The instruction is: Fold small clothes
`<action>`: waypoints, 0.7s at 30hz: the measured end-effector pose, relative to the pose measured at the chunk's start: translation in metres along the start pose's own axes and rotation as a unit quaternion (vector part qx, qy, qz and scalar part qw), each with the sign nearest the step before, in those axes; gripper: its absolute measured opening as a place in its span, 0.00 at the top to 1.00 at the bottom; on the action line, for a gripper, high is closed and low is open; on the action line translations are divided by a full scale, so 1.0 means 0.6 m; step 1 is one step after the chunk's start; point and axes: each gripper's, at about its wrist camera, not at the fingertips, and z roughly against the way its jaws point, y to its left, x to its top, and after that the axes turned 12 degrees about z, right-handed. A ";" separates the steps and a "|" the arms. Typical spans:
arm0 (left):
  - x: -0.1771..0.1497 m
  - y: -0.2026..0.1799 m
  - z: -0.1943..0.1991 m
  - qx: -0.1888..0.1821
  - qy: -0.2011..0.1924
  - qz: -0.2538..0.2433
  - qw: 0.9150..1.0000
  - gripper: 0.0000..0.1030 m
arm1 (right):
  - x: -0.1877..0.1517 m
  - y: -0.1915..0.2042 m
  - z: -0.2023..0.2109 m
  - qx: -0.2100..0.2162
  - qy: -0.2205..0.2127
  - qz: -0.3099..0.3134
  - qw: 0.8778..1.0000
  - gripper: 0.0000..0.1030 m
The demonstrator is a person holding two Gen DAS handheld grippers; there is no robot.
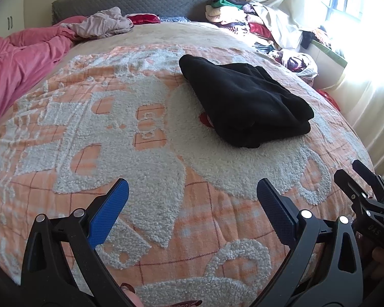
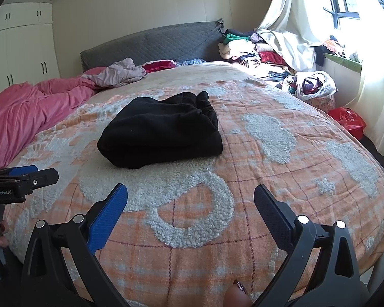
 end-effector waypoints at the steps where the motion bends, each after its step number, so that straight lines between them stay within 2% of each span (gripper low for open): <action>1: 0.000 0.000 0.000 -0.001 0.000 0.000 1.000 0.09 | 0.000 0.000 0.000 0.000 0.000 0.000 1.000 0.04; 5: 0.000 0.002 0.001 -0.003 0.004 0.004 1.000 0.09 | -0.003 -0.002 -0.002 -0.006 0.002 -0.003 1.000 0.04; 9: 0.001 0.007 0.005 0.009 -0.001 0.001 1.000 0.09 | -0.003 -0.014 0.006 -0.031 -0.005 -0.016 0.999 0.04; 12: 0.003 0.026 0.008 0.009 0.004 0.014 1.000 0.09 | 0.005 -0.046 0.037 -0.068 -0.021 -0.046 0.996 0.04; 14: 0.009 0.060 0.009 0.010 0.014 0.034 0.999 0.09 | 0.007 -0.086 0.069 -0.112 -0.024 -0.077 0.990 0.04; 16: 0.022 0.111 0.008 0.035 0.016 0.057 0.998 0.09 | 0.000 -0.148 0.104 -0.160 -0.015 -0.125 0.979 0.04; 18: 0.044 0.178 0.008 0.068 0.010 0.084 0.994 0.09 | -0.032 -0.245 0.148 -0.183 -0.003 -0.214 0.960 0.04; 19: 0.058 0.223 0.010 0.096 0.004 0.100 0.990 0.09 | -0.052 -0.285 0.167 -0.209 0.003 -0.244 0.947 0.04; 21: 0.086 0.315 0.018 0.158 -0.009 0.138 0.978 0.09 | -0.114 -0.385 0.216 -0.296 0.020 -0.303 0.906 0.04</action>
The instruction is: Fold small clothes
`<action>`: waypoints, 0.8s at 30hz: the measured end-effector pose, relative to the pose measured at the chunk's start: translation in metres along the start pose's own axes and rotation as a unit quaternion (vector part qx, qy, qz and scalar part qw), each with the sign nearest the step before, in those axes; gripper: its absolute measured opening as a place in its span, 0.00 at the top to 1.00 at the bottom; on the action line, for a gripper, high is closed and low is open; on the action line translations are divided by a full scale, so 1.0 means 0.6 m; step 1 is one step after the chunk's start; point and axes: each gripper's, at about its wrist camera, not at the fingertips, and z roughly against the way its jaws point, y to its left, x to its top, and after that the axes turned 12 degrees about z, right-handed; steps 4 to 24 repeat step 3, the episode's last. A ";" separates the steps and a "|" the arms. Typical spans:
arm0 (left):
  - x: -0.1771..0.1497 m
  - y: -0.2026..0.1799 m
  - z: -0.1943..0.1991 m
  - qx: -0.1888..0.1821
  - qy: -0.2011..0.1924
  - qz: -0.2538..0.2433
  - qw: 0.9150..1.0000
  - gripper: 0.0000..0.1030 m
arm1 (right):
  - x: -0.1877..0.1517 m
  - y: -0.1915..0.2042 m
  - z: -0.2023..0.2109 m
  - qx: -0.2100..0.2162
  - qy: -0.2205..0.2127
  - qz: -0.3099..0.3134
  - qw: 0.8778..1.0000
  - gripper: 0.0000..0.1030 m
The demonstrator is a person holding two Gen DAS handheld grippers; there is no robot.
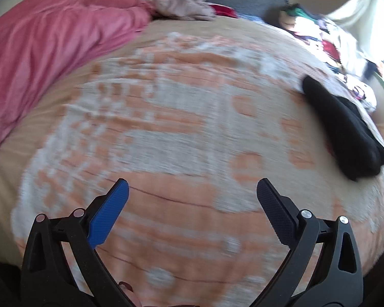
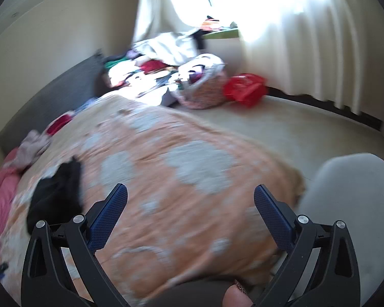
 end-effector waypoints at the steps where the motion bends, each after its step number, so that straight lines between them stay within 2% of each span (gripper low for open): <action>1: 0.034 0.056 -0.012 0.046 -0.017 0.029 0.998 0.09 | -0.001 -0.049 -0.016 -0.038 0.005 -0.018 0.999 0.04; 3: 0.082 0.136 -0.030 0.118 -0.033 0.067 0.990 0.09 | -0.011 -0.170 -0.059 -0.147 0.044 -0.056 0.986 0.04; 24: 0.082 0.136 -0.030 0.118 -0.033 0.067 0.990 0.09 | -0.011 -0.170 -0.059 -0.147 0.044 -0.056 0.986 0.04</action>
